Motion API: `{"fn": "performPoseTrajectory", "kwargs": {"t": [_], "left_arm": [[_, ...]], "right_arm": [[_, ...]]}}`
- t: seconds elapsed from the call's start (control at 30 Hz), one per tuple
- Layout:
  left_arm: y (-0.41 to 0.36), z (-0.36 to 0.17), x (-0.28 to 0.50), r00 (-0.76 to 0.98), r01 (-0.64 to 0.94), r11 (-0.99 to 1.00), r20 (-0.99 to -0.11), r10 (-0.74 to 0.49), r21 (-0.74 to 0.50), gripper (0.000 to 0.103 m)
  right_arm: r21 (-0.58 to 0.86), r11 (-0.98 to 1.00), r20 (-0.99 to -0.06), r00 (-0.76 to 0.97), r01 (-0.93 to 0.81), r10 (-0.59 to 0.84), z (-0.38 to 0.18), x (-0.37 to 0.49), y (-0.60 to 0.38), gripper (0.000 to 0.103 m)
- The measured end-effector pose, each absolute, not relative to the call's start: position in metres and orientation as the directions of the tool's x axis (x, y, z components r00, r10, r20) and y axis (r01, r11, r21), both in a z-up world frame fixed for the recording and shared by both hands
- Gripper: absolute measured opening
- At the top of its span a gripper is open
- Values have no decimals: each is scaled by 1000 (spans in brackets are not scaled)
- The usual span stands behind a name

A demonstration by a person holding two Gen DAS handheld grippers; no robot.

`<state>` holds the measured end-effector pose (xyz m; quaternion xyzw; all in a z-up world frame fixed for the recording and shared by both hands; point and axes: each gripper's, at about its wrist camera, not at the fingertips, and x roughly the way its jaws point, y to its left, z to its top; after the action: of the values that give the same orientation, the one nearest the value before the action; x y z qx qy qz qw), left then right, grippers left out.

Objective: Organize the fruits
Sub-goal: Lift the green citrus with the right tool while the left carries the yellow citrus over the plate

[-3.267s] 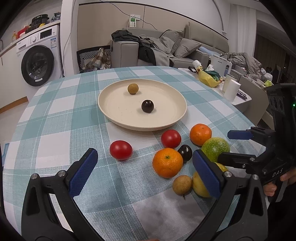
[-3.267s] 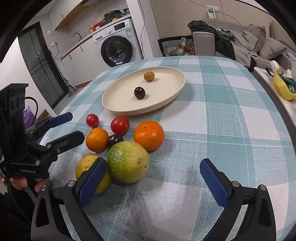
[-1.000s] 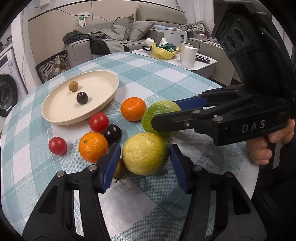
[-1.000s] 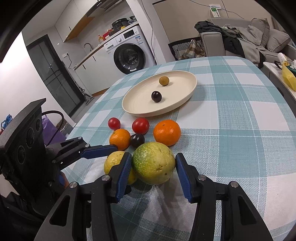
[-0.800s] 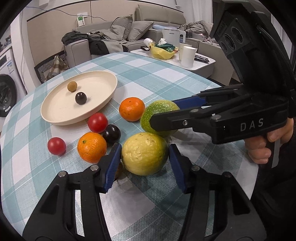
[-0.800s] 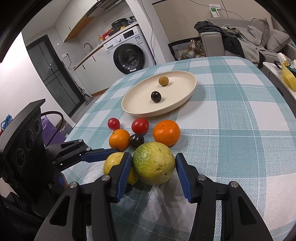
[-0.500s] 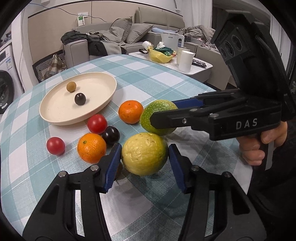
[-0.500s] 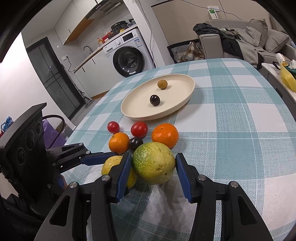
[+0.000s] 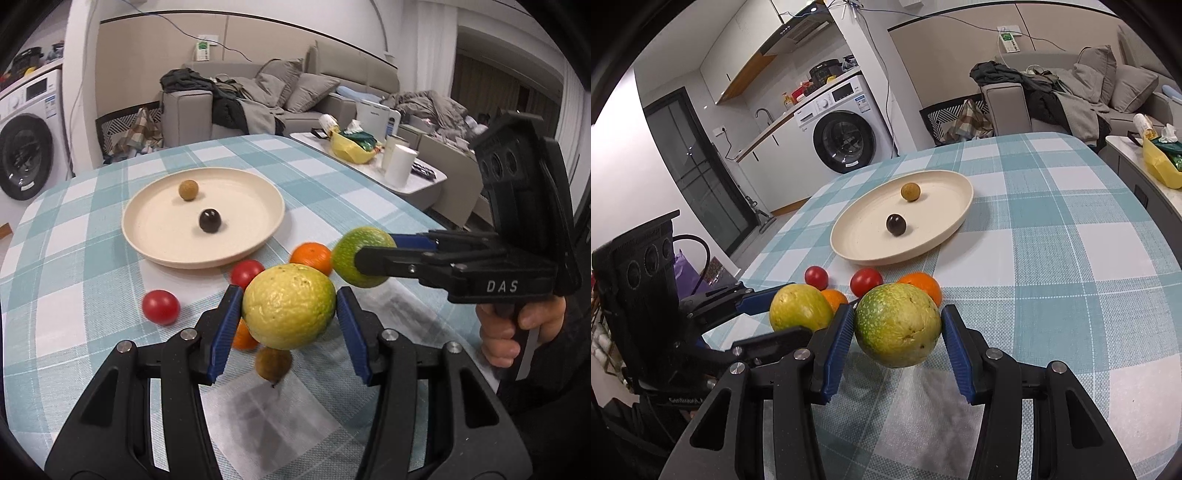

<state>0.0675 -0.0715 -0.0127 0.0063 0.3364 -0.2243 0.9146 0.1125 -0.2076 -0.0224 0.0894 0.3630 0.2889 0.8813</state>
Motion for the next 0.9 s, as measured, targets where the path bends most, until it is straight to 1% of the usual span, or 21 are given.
{"fn": "performPoseTrajectory", "kwargs": {"t": [0.2,0.4,0.9], "left_arm": [[-54,-7,79,710,351,924,-600,-368,-152,50],[-45,-6,94,735,296,946,-600,-316,-135,50],[-40,-7,126,774,212,970,-586,-240,-116,50]], "right_arm": [[364,822,-568,595,-438,568,-15,118,-205,50],[361,825,-552,614,-435,565,-8,126,-199,50],[344,834,-537,638,-431,551,6,151,-180,50]]}}
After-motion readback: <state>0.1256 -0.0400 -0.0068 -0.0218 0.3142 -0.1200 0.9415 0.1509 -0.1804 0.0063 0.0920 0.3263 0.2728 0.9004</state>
